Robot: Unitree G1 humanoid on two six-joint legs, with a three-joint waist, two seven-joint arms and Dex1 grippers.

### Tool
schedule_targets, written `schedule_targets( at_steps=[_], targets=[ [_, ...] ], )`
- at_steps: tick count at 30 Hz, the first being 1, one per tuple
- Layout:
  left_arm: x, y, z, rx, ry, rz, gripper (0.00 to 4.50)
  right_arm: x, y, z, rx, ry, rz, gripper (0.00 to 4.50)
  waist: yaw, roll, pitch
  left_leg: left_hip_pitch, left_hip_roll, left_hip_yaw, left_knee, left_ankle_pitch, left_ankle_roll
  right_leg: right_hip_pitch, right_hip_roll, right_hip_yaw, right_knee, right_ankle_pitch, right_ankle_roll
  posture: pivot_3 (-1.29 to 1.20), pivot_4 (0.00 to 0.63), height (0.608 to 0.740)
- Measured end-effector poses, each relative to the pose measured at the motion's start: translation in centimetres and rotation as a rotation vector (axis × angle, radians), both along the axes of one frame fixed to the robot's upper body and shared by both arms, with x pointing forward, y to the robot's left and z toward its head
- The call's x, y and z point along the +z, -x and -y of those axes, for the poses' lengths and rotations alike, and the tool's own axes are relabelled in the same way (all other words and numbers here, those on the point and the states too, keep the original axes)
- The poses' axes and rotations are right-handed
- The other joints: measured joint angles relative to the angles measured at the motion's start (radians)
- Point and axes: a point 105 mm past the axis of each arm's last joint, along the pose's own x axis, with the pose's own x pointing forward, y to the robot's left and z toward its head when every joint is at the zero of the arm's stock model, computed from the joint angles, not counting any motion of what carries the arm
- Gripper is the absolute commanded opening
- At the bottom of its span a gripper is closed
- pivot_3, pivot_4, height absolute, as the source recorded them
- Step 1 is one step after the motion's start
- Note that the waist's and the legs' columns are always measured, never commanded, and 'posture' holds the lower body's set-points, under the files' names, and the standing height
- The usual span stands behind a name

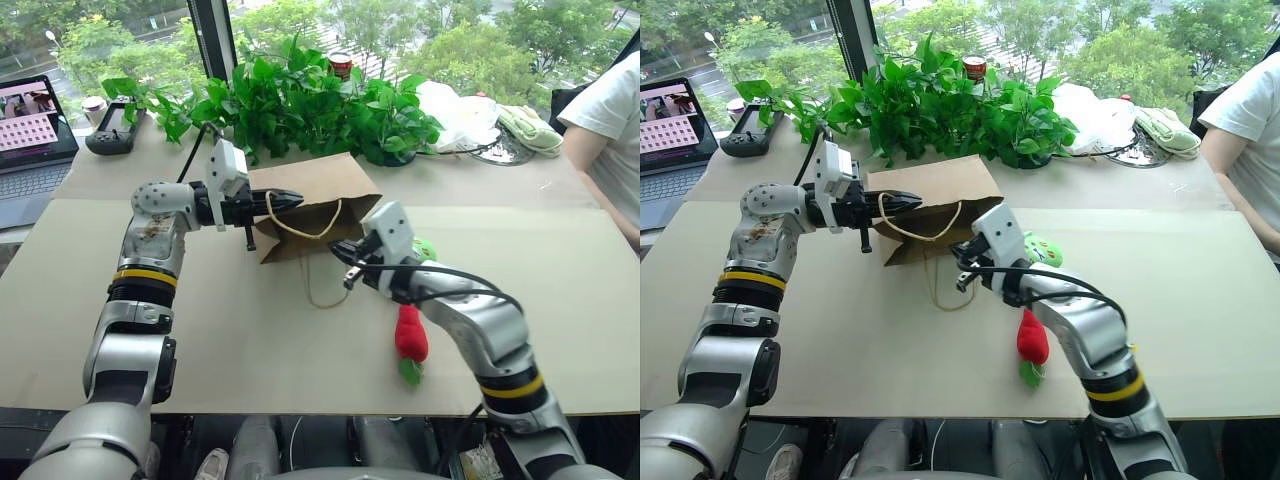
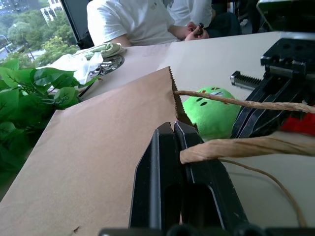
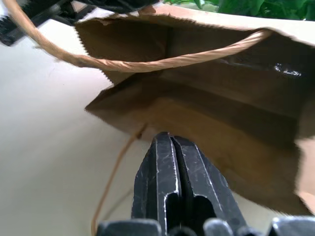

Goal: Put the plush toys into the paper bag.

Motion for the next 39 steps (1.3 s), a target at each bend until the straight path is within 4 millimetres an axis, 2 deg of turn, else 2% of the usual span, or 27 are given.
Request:
schedule_targets(
  at_steps=[7, 10, 15, 21, 32, 34, 39],
  targets=[
    [0.8, 0.2, 0.4, -0.006, 0.033, -0.008, 0.00, -1.3, -2.5, -1.1, -0.109, 0.053, 0.009, 0.04, 0.001, 0.000, 0.000, 0.000, 0.000, 0.000, 0.000, 0.000, 0.000, 0.000, 0.000, 0.000, 0.000, 0.000, 0.000, 0.00, 0.150, 0.708],
    [1.0, 0.3, 0.5, -0.002, 0.038, -0.013, 0.00, -2.7, -3.2, -0.5, -0.161, 0.087, -0.023, 0.04, 0.001, 0.000, 0.000, 0.000, 0.000, 0.000, 0.000, 0.000, 0.000, 0.000, 0.000, 0.000, 0.000, 0.000, 0.000, 0.00, 0.150, 0.708],
    [1.3, 0.2, 0.5, 0.015, 0.057, -0.028, 0.00, -5.9, -2.7, -0.1, -0.160, 0.160, -0.128, 0.04, 0.001, 0.000, 0.000, 0.000, 0.000, 0.000, 0.000, 0.000, 0.000, 0.000, 0.000, 0.000, 0.000, 0.000, 0.000, 0.00, 0.150, 0.708],
    [1.5, 0.0, 0.4, 0.032, 0.088, -0.042, 0.00, -6.1, -2.5, -0.4, -0.151, 0.180, -0.140, 0.04, -0.003, 0.001, -0.001, 0.001, 0.000, 0.000, 0.000, 0.000, 0.000, 0.001, 0.000, 0.000, 0.001, 0.000, 0.000, 0.00, 0.150, 0.708],
    [1.4, -0.1, 0.2, 0.037, 0.090, -0.052, 0.00, -5.5, -2.3, -0.3, -0.149, 0.159, -0.142, 0.04, -0.001, 0.001, -0.001, 0.000, 0.000, 0.000, 0.000, 0.000, 0.000, 0.000, 0.000, 0.000, 0.001, 0.000, 0.000, 0.00, 0.150, 0.708],
    [1.3, 0.0, 0.2, 0.039, 0.090, -0.054, 0.00, -4.4, -2.2, -0.2, -0.140, 0.133, -0.121, 0.04, -0.001, 0.001, -0.001, 0.000, 0.000, 0.000, 0.000, 0.000, 0.000, 0.000, 0.000, 0.000, 0.000, 0.000, 0.000, 0.00, 0.150, 0.708],
    [1.2, 0.0, 0.2, 0.041, 0.090, -0.053, 0.00, 0.0, -1.1, 0.8, -0.109, 0.023, -0.062, 0.04, 0.002, 0.001, -0.001, -0.001, 0.000, 0.000, -0.001, 0.000, 0.000, 0.000, 0.000, 0.000, 0.000, 0.000, 0.000, 0.00, 0.150, 0.708]
  ],
)
